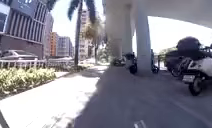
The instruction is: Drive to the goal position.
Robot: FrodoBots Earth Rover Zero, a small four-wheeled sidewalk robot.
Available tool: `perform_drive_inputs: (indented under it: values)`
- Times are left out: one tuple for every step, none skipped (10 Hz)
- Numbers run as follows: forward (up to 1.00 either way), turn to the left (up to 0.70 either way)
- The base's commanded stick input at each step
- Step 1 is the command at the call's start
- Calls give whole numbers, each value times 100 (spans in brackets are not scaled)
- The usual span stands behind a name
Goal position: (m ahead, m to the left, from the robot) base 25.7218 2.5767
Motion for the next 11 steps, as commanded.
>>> perform_drive_inputs:
  values:
    - [70,0]
    - [70,0]
    - [70,0]
    - [70,0]
    - [70,0]
    - [70,0]
    - [70,0]
    - [70,0]
    - [70,0]
    - [70,0]
    - [70,0]
